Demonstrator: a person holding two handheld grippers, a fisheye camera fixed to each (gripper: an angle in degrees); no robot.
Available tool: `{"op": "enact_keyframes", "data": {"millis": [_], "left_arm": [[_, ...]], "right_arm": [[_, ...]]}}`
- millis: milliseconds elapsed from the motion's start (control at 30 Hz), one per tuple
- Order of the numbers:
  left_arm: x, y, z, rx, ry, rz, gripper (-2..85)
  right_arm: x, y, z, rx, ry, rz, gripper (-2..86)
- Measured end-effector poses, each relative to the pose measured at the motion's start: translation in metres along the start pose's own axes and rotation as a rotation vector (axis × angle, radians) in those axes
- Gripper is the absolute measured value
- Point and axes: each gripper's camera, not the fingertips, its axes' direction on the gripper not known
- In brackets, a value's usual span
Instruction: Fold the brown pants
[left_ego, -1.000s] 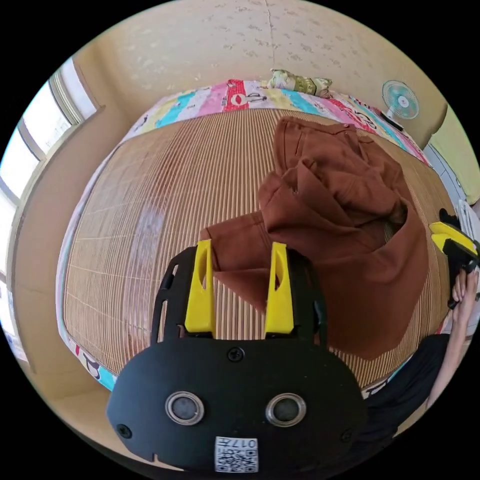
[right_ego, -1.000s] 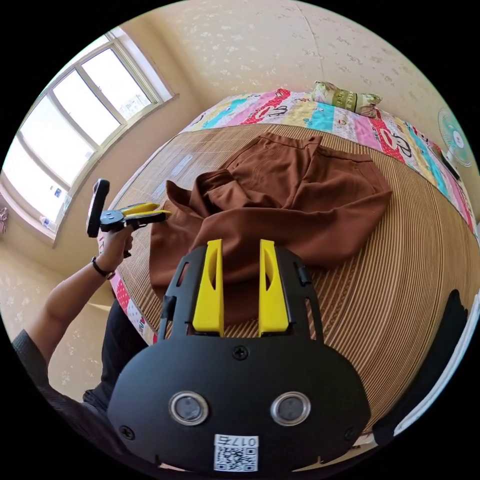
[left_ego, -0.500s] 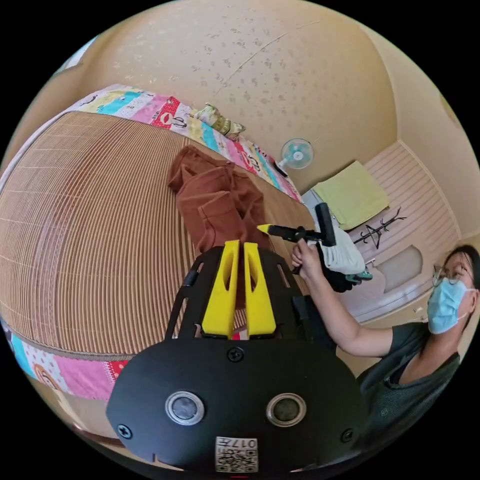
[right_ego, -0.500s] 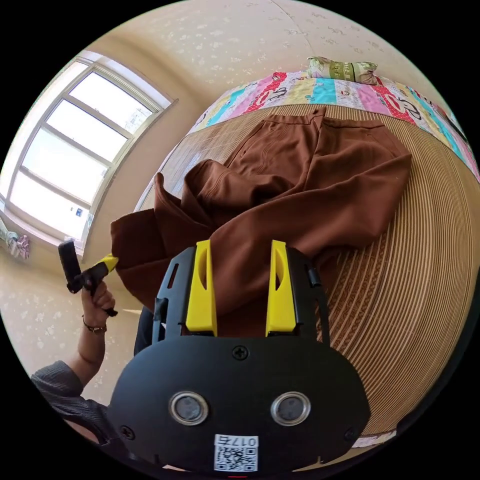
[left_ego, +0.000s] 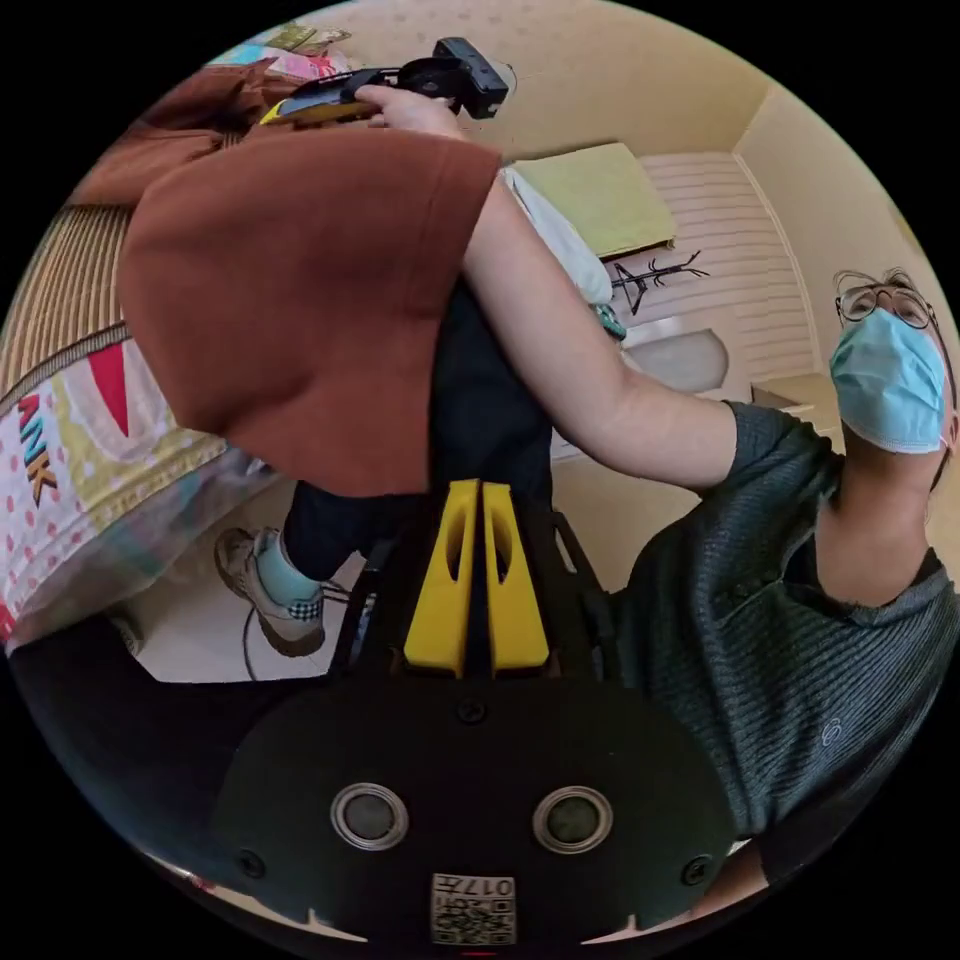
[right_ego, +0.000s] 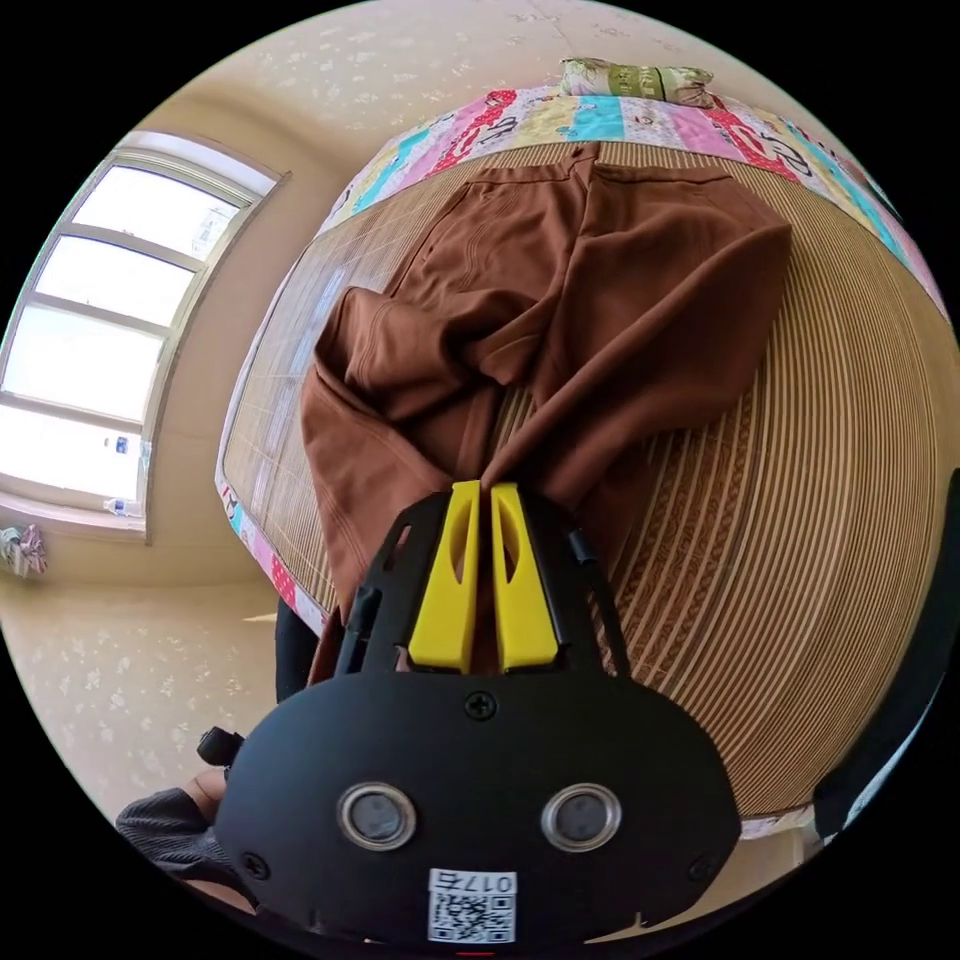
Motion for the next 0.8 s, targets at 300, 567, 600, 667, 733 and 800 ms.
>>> {"op": "enact_keyframes", "data": {"millis": [300,567,600,667,733,800], "left_arm": [[0.028,-0.011,-0.129,0.402,-0.56,-0.039,11.2],[-0.047,-0.073,-0.147,0.669,-0.688,-0.282,16.8],[-0.069,-0.086,-0.141,0.644,-0.637,-0.349,16.6],[-0.098,-0.092,-0.132,0.645,-0.52,-0.434,16.1],[-0.114,-0.097,-0.123,0.628,-0.529,-0.479,11.3],[-0.113,-0.096,-0.123,0.597,-0.594,-0.503,7.1]], "right_arm": [[-0.019,0.082,-0.072,0.386,0.113,0.07,1.9],[-0.014,0.117,-0.077,0.63,0.044,0.094,1.5],[-0.02,0.12,-0.077,0.663,0.058,0.076,1.4],[-0.033,0.123,-0.074,0.692,0.065,0.004,1.1],[-0.044,0.12,-0.068,0.678,0.085,-0.044,0.9],[-0.05,0.106,-0.056,0.608,0.102,-0.044,0.8]]}}
